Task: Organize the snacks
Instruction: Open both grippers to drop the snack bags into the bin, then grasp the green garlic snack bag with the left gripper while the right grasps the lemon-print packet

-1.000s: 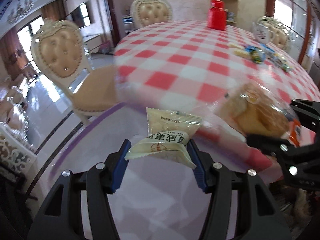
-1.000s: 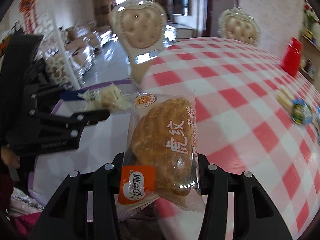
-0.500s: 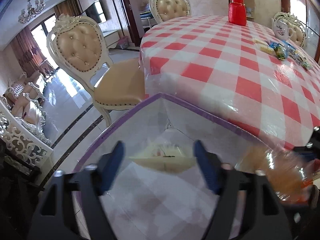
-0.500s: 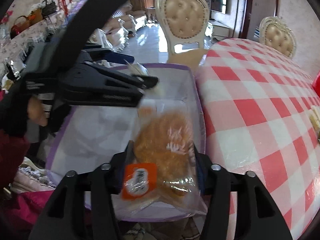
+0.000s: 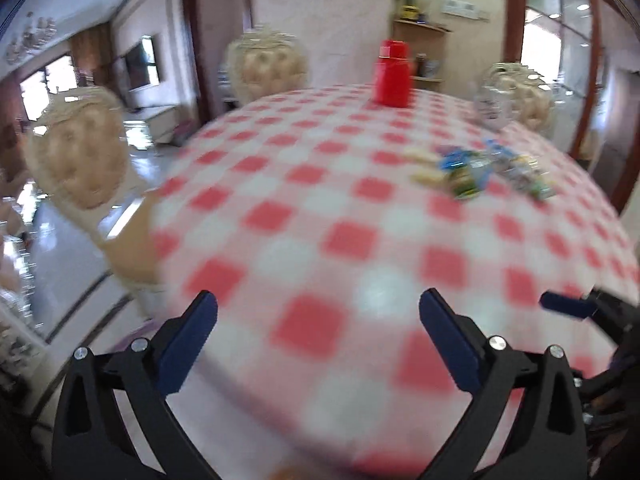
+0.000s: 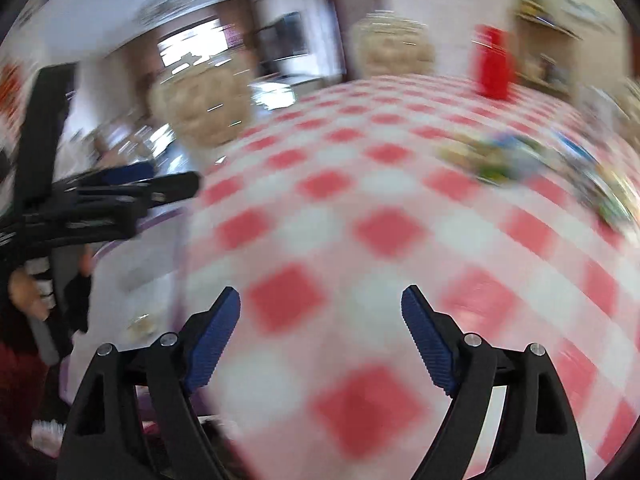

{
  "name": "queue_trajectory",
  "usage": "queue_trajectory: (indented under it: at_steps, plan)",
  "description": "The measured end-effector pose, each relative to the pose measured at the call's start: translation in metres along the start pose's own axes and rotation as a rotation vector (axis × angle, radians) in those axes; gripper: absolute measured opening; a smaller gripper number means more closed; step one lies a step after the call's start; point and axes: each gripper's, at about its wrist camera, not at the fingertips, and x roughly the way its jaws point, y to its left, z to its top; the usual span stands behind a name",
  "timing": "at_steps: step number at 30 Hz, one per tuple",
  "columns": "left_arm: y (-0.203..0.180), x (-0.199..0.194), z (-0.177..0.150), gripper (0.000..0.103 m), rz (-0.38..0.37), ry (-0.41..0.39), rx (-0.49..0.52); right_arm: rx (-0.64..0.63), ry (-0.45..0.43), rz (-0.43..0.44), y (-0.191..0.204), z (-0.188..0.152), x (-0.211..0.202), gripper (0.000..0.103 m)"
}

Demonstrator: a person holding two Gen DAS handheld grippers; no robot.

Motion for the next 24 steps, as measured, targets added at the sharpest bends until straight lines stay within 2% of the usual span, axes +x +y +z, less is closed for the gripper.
queue_trajectory:
  at_steps: [2, 4, 7, 12, 15, 21, 24]
  plan:
    - [-0.038, 0.026, 0.017, 0.101, -0.048, 0.015, 0.012, 0.108, -0.033, -0.051, -0.047, -0.003, -0.012, 0.085]
    - [-0.067, 0.054, 0.030, 0.101, -0.063, 0.034, 0.011, 0.183, -0.057, -0.095, -0.085, -0.005, -0.022, 0.086]
    - [-0.111, 0.099, 0.046, 0.101, -0.082, 0.071, -0.015, 0.247, -0.064, -0.150, -0.130, -0.002, -0.028, 0.087]
    - [-0.172, 0.144, 0.069, 0.101, -0.076, 0.042, -0.029, 0.337, -0.050, -0.291, -0.216, 0.017, -0.022, 0.087]
    - [-0.189, 0.160, 0.082, 0.101, -0.058, 0.016, -0.074, 0.365, -0.028, -0.354, -0.256, 0.037, -0.007, 0.087]
    - [-0.197, 0.191, 0.094, 0.101, -0.015, 0.005, -0.238, 0.400, 0.024, -0.342, -0.298, 0.070, 0.035, 0.087]
    - [-0.187, 0.201, 0.096, 0.101, -0.040, 0.014, -0.287, 0.395, 0.034, -0.362, -0.314, 0.087, 0.050, 0.087]
